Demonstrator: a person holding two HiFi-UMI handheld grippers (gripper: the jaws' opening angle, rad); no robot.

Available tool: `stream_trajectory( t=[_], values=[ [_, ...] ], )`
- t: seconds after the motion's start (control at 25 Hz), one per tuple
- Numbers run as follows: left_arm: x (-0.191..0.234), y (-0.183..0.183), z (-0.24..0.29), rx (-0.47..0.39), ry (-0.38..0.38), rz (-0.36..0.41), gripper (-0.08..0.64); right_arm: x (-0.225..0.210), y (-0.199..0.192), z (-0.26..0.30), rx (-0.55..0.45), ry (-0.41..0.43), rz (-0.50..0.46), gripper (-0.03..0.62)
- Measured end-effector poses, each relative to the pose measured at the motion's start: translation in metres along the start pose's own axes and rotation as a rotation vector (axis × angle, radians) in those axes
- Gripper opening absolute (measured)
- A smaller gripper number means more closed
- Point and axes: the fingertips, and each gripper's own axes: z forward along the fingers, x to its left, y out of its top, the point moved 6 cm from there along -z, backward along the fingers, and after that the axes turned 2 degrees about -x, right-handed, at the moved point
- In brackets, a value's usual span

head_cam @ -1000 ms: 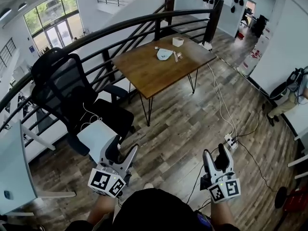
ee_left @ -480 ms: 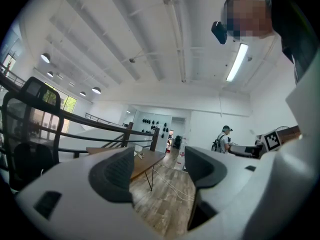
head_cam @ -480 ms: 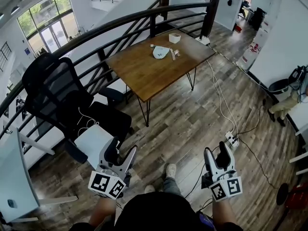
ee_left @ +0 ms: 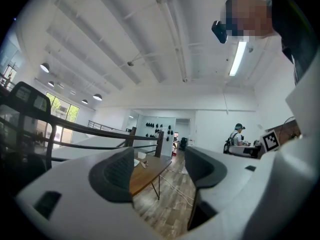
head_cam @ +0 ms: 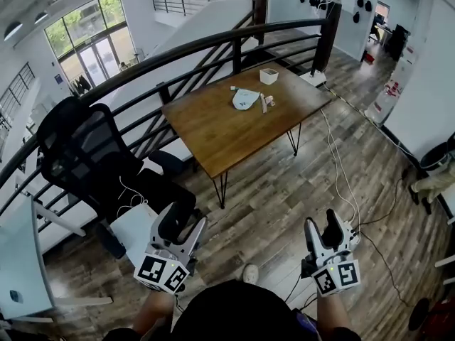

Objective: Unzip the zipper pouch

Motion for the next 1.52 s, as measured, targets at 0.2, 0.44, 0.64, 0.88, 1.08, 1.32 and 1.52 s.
stream_trajectory(
  t=[0.2,0.44,0.64,0.88,1.08,1.32,1.52],
  values=[
    [-0.009,-0.006,0.046,0.003,0.014,0.002,0.308,-0.041,0.004,0.024,0.004,0.017,0.004,0.270],
    [-0.024,-0.010,0.088,0.004,0.024,-0.014,0.308,-0.085,0.009,0.039,0.005,0.013,0.035,0.265],
    [-0.030,-0.017,0.107,0.034,0.024,-0.024,0.308,-0.110,0.004,0.046,0.023,-0.001,0.057,0.261],
    [-0.017,-0.024,0.130,0.048,0.026,-0.013,0.308,-0.121,-0.008,0.069,0.040,-0.010,0.075,0.257],
    [0.008,-0.027,0.166,0.030,0.009,-0.009,0.308,-0.124,-0.006,0.105,0.025,-0.027,0.054,0.255],
    [0.046,-0.021,0.217,0.006,-0.028,-0.005,0.311,-0.127,0.003,0.161,-0.002,-0.053,0.030,0.255],
    [0.081,-0.019,0.255,0.004,-0.046,-0.011,0.311,-0.125,0.004,0.211,-0.011,-0.056,0.013,0.255]
  ],
)
